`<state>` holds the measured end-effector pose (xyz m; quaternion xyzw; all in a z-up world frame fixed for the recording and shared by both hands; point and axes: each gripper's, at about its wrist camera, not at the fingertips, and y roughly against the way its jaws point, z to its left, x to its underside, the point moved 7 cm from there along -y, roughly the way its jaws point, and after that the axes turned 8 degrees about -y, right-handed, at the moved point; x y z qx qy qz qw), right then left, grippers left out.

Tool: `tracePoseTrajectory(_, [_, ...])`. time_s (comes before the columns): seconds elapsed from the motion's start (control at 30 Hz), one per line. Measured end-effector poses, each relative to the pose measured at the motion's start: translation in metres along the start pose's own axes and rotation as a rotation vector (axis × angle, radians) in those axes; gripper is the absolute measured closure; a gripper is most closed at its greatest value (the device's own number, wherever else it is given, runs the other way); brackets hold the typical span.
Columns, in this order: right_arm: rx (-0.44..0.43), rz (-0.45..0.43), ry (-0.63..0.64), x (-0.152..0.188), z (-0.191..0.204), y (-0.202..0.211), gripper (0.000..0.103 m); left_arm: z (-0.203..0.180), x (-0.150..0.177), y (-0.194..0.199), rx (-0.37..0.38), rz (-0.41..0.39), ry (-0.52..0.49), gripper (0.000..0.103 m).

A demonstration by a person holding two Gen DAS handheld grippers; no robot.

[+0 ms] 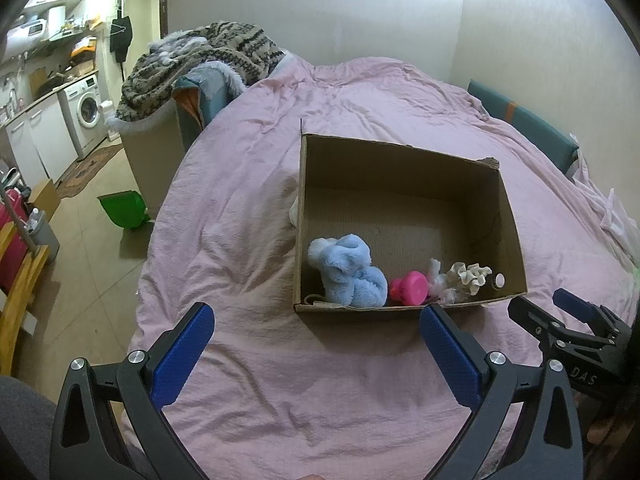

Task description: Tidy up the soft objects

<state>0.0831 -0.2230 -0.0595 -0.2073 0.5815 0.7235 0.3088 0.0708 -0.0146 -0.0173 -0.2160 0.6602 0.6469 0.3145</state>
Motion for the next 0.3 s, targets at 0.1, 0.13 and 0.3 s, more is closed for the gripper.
tracePoseTrajectory(0.1, [-0.001, 0.000, 0.000, 0.0001, 0.0003, 0.0002, 0.000, -0.0007, 0.0010, -0.0016, 0.003, 0.007, 0.001, 0.001])
tracePoseTrajectory(0.13, [-0.001, 0.001, 0.001, 0.0004, 0.0005, 0.0003, 0.000, -0.0010, 0.0014, -0.0023, 0.004, 0.009, 0.000, 0.001])
tracePoseTrajectory(0.3, [-0.003, 0.002, 0.011, 0.0027, 0.0040, 0.0036, 0.000, -0.0026, 0.0022, -0.0050, 0.008, 0.015, -0.004, 0.001])
